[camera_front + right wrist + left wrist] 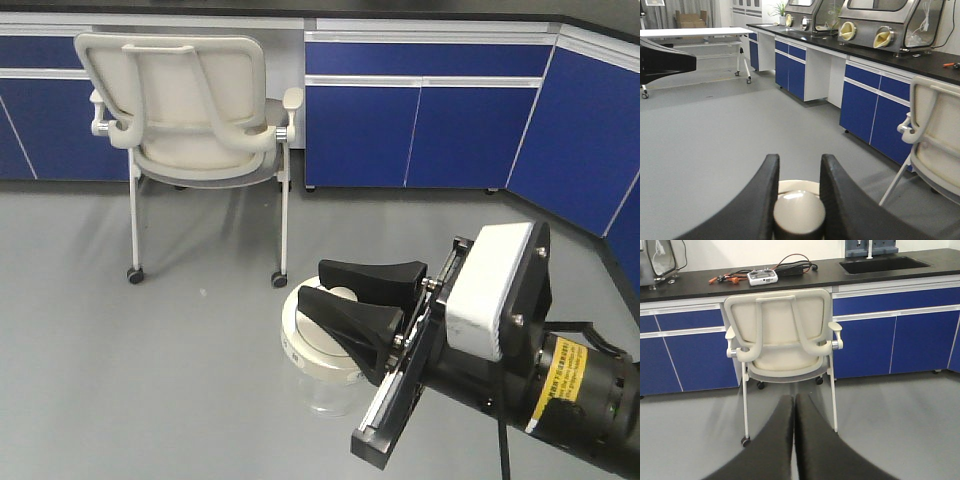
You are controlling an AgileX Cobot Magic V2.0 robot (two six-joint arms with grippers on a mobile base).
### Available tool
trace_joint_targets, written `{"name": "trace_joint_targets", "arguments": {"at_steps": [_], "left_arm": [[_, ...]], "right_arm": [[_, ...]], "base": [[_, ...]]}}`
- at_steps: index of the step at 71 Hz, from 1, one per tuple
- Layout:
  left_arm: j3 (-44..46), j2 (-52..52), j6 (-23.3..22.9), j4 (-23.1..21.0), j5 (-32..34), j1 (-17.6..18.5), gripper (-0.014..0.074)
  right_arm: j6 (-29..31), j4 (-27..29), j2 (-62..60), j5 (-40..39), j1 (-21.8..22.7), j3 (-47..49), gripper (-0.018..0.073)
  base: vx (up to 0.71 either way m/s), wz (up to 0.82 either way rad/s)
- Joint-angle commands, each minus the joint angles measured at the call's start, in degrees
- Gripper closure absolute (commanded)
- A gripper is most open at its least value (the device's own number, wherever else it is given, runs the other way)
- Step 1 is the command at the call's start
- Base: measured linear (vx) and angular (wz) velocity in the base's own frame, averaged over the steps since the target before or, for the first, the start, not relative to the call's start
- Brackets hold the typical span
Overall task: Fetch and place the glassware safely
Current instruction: 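Drive the base away from the bench carrying the jar in the right gripper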
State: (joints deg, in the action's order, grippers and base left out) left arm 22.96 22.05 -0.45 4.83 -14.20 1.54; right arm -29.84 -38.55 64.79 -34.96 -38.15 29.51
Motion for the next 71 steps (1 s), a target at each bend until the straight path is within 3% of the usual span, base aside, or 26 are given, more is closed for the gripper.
{"name": "trace_joint_targets", "arguments": {"at_steps": [1, 31, 71], "left_arm": [[1.4, 0.5, -0.2, -0.4, 4.0, 0.0, 0.0603], [1.4, 0.5, -0.2, -0.4, 4.0, 0.0, 0.0603], [1.4, 0.5, -0.2, -0.4, 4.0, 0.0, 0.0603]], "right_arm": [[0.2, 1.4, -1.4, -4.9, 0.0, 1.9, 0.0563], [0.2, 1.4, -1.4, -4.9, 0.0, 1.9, 0.0563], [0.2, 1.4, -1.4, -5.0, 0.0, 1.9, 0.0563]], "base": [[0.38, -0.04], [0.31, -0.24], [0.2, -0.68]]}}
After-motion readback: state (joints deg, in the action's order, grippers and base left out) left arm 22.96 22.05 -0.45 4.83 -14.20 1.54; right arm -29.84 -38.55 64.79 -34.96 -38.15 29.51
